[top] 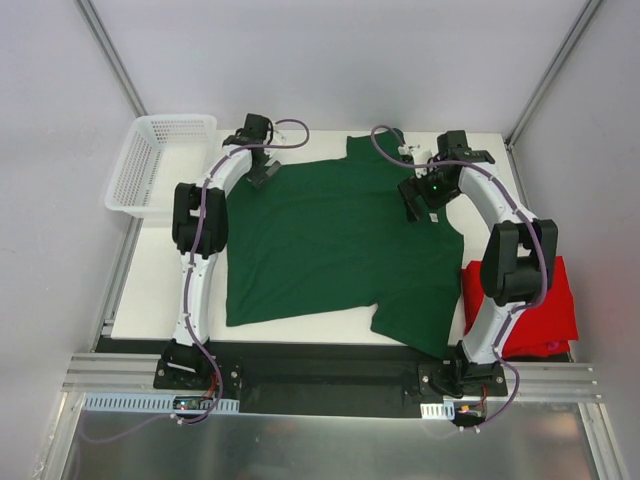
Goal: Fold and stack the t-shirts
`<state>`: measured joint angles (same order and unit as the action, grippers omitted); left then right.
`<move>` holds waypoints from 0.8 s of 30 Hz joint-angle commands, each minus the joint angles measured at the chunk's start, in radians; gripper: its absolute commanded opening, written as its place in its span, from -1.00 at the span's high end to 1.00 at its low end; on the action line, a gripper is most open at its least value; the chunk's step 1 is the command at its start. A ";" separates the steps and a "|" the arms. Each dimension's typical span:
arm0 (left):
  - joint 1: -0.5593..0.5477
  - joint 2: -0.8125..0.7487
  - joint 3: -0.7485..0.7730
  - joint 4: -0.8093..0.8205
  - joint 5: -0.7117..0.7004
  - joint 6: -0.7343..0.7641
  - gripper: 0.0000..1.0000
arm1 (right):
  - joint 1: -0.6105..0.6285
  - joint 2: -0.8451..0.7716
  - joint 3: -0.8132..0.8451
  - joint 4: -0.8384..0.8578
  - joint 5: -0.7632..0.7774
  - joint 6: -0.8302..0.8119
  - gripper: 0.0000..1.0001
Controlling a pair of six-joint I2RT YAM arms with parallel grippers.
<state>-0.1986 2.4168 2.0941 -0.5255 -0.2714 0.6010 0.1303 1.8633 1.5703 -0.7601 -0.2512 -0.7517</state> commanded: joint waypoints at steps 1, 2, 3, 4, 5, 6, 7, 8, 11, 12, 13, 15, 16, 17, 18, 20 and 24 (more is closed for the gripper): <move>-0.004 0.079 0.086 0.010 -0.041 0.060 -0.99 | 0.017 -0.084 -0.022 -0.034 -0.039 -0.047 -0.92; -0.005 0.114 0.104 0.012 -0.067 0.072 -0.99 | 0.020 -0.091 -0.027 -0.048 -0.039 -0.051 -0.92; -0.007 0.131 0.144 0.015 -0.078 0.100 -0.99 | 0.022 -0.098 -0.032 -0.054 -0.040 -0.055 -0.92; -0.009 0.166 0.162 0.018 -0.094 0.118 -0.99 | 0.026 -0.113 -0.041 -0.057 -0.039 -0.066 -0.92; -0.012 0.182 0.182 0.024 -0.121 0.137 -0.99 | 0.032 -0.122 -0.050 -0.068 -0.039 -0.072 -0.92; -0.013 0.198 0.217 0.039 -0.136 0.172 -0.98 | 0.035 -0.131 -0.058 -0.073 -0.040 -0.077 -0.92; -0.015 0.227 0.233 0.050 -0.149 0.192 -0.99 | 0.037 -0.151 -0.079 -0.073 -0.040 -0.081 -0.92; -0.016 0.241 0.247 0.064 -0.160 0.210 -0.98 | 0.043 -0.162 -0.088 -0.077 -0.042 -0.093 -0.92; -0.025 0.271 0.261 0.162 -0.225 0.290 -0.99 | 0.055 -0.193 -0.125 -0.082 -0.036 -0.113 -0.91; -0.027 0.274 0.258 0.188 -0.253 0.327 -0.99 | 0.060 -0.197 -0.134 -0.082 -0.028 -0.118 -0.92; -0.030 0.274 0.253 0.244 -0.271 0.341 -0.99 | 0.064 -0.200 -0.142 -0.081 -0.022 -0.124 -0.92; -0.042 0.257 0.230 0.289 -0.296 0.353 -0.99 | 0.074 -0.205 -0.165 -0.077 0.003 -0.136 -0.92; -0.045 0.219 0.213 0.318 -0.331 0.353 -0.99 | 0.077 -0.205 -0.174 -0.073 0.015 -0.138 -0.91; -0.050 0.190 0.154 0.399 -0.348 0.355 -0.98 | 0.077 -0.214 -0.184 -0.056 0.023 -0.141 -0.92; -0.059 0.154 0.105 0.456 -0.368 0.367 -0.98 | 0.077 -0.220 -0.205 -0.044 0.035 -0.143 -0.92; -0.073 0.017 -0.062 0.618 -0.413 0.382 -0.99 | 0.078 -0.236 -0.231 0.000 0.047 -0.143 -0.91; -0.128 -0.302 -0.375 0.590 -0.330 0.249 -0.99 | 0.077 -0.244 -0.254 0.077 0.102 -0.118 -0.92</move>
<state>-0.2756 2.4512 1.9446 -0.0204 -0.6125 0.9428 0.2073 1.6726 1.3186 -0.7700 -0.2054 -0.8703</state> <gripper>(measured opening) 0.993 0.958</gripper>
